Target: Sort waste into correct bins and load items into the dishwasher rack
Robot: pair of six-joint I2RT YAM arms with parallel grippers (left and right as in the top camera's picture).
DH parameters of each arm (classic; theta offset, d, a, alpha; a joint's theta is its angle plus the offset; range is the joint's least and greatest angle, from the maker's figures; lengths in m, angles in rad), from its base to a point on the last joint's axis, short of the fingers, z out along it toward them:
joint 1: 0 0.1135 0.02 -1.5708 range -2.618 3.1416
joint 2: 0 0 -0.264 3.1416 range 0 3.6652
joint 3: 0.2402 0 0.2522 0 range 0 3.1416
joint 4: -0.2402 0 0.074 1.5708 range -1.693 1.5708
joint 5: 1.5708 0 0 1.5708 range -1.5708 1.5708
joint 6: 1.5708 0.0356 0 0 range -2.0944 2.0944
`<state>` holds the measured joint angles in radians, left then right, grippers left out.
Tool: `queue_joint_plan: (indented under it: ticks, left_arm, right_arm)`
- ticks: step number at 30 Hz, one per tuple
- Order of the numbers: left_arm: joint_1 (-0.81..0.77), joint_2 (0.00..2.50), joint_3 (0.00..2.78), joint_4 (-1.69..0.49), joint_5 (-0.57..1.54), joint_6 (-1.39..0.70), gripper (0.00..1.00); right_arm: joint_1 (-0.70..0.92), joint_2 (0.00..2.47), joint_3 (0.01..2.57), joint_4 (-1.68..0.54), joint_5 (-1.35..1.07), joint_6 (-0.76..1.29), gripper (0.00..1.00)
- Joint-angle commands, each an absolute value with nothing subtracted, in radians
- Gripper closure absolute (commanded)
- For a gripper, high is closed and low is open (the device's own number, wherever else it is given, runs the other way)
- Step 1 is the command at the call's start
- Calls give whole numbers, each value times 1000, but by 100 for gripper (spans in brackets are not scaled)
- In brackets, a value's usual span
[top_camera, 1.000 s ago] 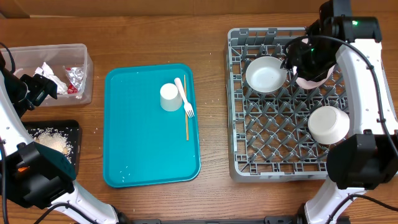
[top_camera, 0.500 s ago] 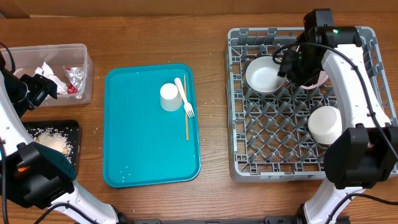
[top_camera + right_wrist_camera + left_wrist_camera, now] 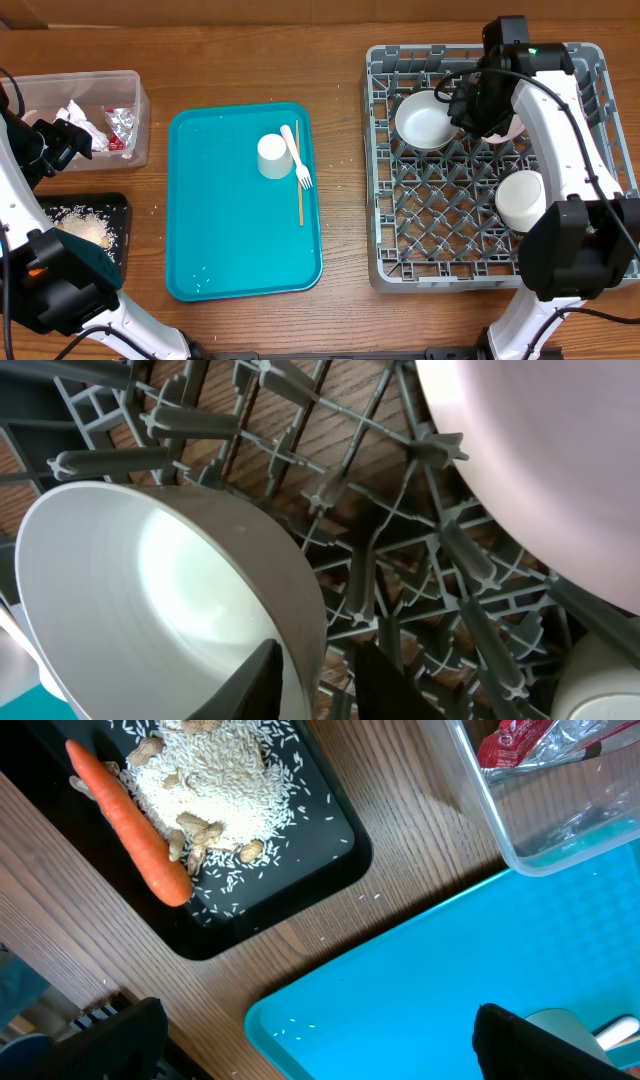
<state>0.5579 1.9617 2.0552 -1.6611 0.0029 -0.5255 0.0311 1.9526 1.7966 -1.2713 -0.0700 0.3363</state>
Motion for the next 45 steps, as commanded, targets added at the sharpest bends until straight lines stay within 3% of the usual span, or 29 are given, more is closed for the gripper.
queue_joint_plan:
  ticks: [1,6,11,20,31,45]
  left_arm:
    - [556,1937,2073,-1663,-10,-546,0]
    - [556,1937,2073,-1663,-10,-546,0]
    - [556,1937,2073,-1663,-10,-546,0]
    - [556,1937,2073,-1663,-10,-546,0]
    - [556,1937,2073,-1663,-10,-546,0]
    - [556,1937,2073,-1663,-10,-546,0]
  right_arm:
    - [41,1964,1791,-1265,-52,345,72]
    - [47,1990,1791,-1267,-53,345,74]
    - [47,1995,1797,-1266,-52,345,96]
    - [44,1980,1929,-1362,39,345,96]
    - [52,1932,1963,-1391,550,441,96]
    - [250,1932,1932,-1416,878,558,96]
